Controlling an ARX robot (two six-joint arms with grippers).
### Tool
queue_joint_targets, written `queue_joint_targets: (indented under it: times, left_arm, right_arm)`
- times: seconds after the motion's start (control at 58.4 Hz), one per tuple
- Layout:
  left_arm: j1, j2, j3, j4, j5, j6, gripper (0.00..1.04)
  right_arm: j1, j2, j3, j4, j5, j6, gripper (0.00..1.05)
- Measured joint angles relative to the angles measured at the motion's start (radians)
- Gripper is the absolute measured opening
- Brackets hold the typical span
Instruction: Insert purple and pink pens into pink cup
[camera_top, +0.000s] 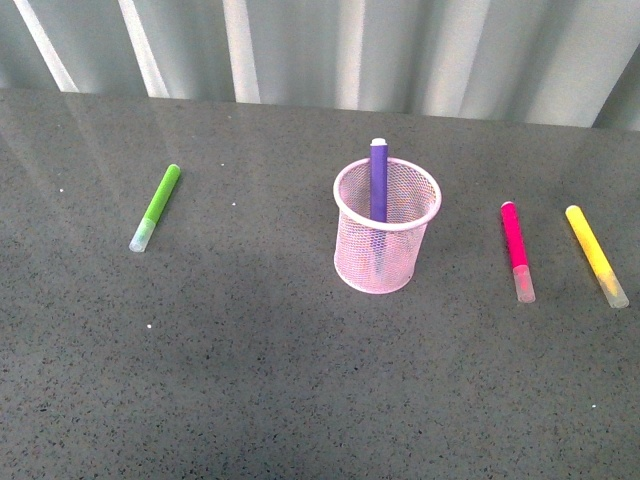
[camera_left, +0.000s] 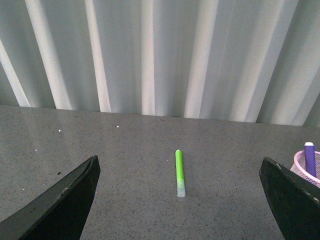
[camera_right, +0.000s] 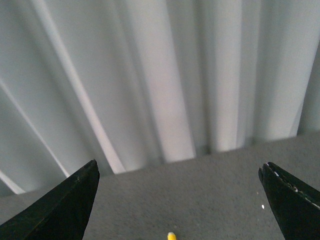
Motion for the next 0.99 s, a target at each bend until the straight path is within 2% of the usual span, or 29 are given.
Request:
queue_joint_targets:
  times: [0.034, 0.171, 0.342, 0.634, 0.993]
  left_arm:
    - [0.000, 0.000, 0.000, 0.000, 0.000, 0.000, 0.98]
    - [0.000, 0.000, 0.000, 0.000, 0.000, 0.000, 0.98]
    - [0.000, 0.000, 0.000, 0.000, 0.000, 0.000, 0.98]
    - [0.000, 0.000, 0.000, 0.000, 0.000, 0.000, 0.98]
    - [0.000, 0.000, 0.000, 0.000, 0.000, 0.000, 0.98]
  right_arm:
    - [0.008, 0.163, 0.090, -0.047, 0.005, 0.012, 0.98]
    - [0.053, 0.517, 0.312, -0.205, 0.019, 0.027, 0.98]
    - [0.125, 0.772, 0.497, -0.394, 0.013, 0.026, 0.98]
    - [0.195, 0.954, 0.594, -0.529, 0.005, 0.034, 0.98]
    - [0.230, 1.019, 0.681, -0.567, 0.001, 0.063, 0.98]
